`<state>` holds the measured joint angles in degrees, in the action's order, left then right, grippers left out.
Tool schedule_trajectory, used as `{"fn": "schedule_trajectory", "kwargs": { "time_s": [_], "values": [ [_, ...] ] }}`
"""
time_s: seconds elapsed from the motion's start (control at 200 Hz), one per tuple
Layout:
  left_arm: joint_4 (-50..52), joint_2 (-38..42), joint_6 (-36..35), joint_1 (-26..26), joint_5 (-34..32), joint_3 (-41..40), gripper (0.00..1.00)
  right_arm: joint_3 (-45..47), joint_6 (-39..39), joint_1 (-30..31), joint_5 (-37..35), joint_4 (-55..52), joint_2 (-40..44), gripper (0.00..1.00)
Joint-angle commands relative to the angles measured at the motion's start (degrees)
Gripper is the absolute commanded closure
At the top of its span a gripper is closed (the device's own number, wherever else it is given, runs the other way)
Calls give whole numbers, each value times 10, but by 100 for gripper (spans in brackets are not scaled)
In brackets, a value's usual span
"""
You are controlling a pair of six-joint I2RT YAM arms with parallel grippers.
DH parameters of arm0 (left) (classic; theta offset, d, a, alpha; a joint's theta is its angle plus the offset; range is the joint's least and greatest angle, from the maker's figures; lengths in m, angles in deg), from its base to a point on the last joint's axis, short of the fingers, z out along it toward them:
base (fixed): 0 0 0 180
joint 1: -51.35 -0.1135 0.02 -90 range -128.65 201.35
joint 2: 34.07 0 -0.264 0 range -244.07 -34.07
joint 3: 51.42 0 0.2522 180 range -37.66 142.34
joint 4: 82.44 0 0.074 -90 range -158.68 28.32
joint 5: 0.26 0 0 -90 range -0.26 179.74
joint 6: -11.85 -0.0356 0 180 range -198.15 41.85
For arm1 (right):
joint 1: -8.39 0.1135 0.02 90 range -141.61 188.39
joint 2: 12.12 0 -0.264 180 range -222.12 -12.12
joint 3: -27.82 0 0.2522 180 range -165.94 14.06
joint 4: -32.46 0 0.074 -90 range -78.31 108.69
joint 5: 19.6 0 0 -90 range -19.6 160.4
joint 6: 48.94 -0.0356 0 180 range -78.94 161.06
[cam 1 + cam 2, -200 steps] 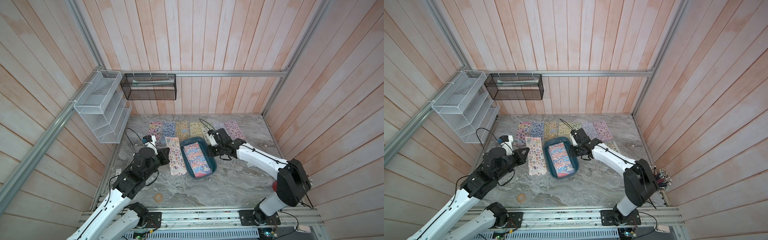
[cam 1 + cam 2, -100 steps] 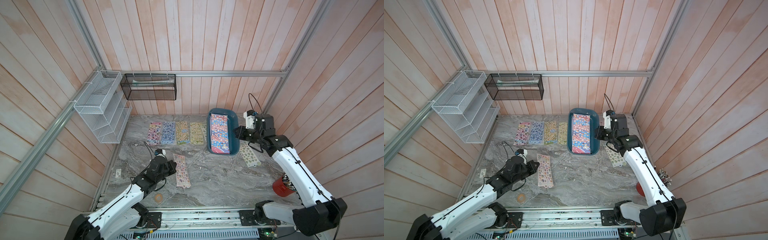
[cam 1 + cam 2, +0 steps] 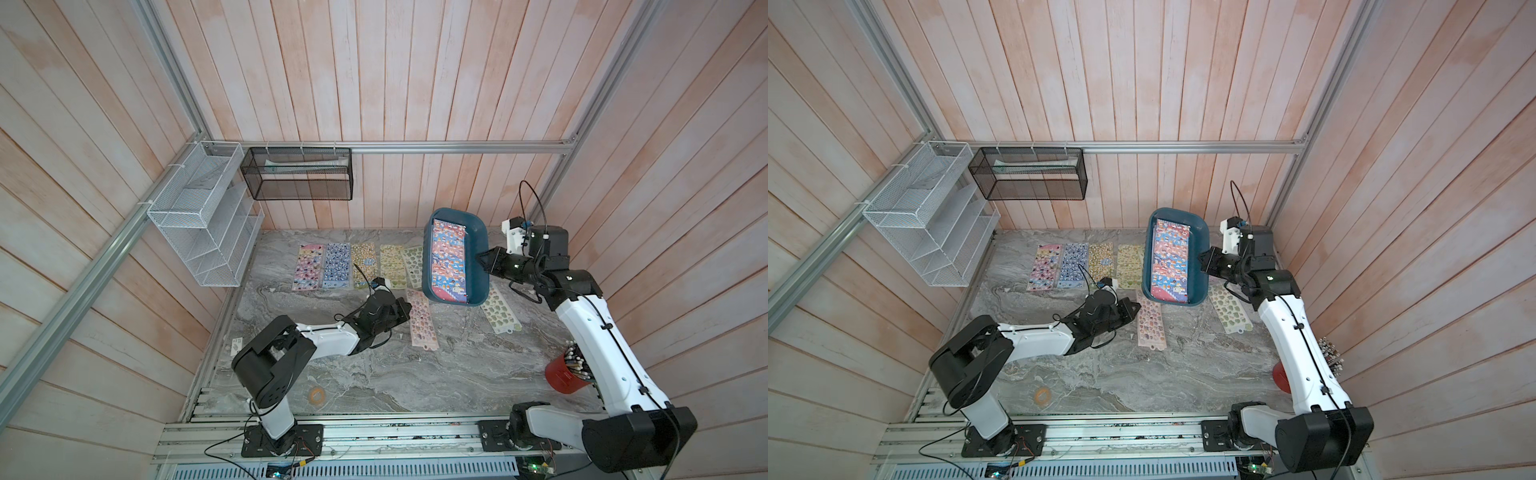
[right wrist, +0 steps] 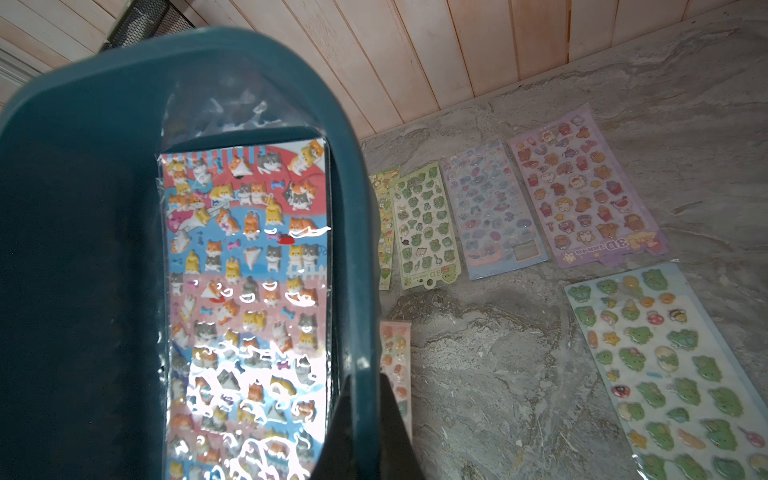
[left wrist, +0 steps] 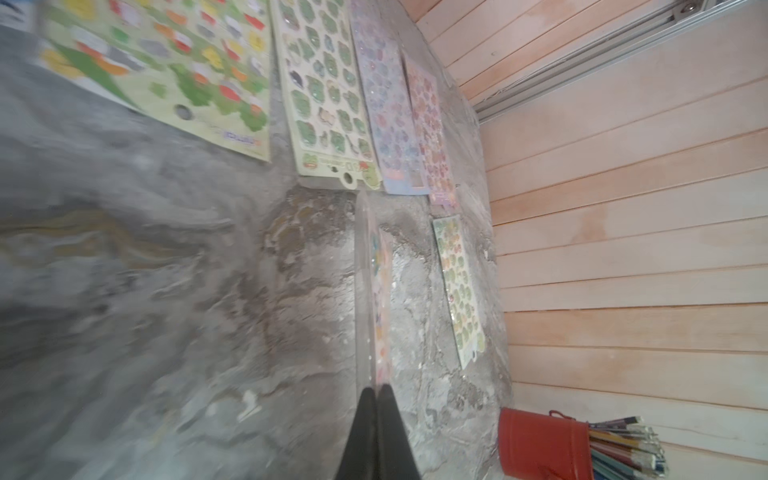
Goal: Take the stickers out of the storage box
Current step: Place the sticker at the center of the board.
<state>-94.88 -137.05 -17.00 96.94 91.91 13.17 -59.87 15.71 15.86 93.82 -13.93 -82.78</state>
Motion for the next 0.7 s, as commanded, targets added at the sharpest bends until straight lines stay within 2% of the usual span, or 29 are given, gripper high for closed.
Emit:
{"fn": "schedule_trajectory", "kwargs": {
  "time_s": [0.0, 0.31, 0.49, 0.695],
  "values": [
    [-41, -53, 53, 12, -16, 44, 100, -20, -2, -7, 22, 12, 7, 100],
    [-23, -185, 120, 47, -42, 175, 100, -1, -4, -14, 26, 31, 19, 100],
    [-10, -243, 131, 60, -41, 239, 100, 7, -6, -14, 29, 35, 24, 100],
    [6, -279, 146, 70, -63, 271, 100, 16, -7, -14, 33, 42, 30, 100]
  ]
}}
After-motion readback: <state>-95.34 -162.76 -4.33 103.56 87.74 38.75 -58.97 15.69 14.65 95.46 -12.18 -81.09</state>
